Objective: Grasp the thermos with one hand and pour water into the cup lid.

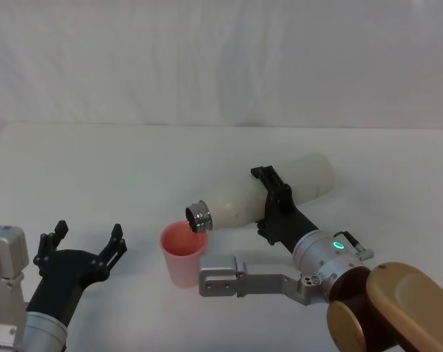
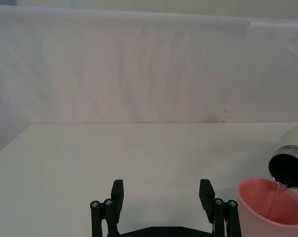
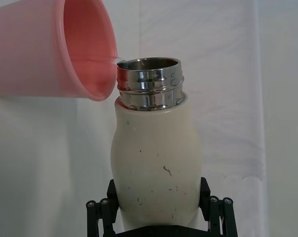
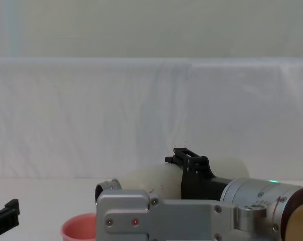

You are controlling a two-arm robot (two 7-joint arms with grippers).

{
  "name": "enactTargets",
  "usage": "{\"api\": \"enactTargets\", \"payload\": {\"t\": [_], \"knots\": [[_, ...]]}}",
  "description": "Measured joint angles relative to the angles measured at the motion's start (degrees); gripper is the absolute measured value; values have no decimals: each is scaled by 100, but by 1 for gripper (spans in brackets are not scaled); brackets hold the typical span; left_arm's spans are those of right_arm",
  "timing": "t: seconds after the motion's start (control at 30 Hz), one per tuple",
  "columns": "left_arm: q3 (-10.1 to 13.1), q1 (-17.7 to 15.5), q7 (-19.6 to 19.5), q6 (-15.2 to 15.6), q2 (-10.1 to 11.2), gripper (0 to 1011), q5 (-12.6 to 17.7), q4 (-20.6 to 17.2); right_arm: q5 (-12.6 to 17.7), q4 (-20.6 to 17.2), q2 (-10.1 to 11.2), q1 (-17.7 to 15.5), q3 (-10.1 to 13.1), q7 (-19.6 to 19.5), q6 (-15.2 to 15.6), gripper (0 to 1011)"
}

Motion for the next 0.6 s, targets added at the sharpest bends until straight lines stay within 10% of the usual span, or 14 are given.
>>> {"api": "enactTargets", "payload": {"t": [0.6], "knots": [[0,0,0,0,0,1001,0,0,-1,13,-7,30,-16,7,1,962]]}}
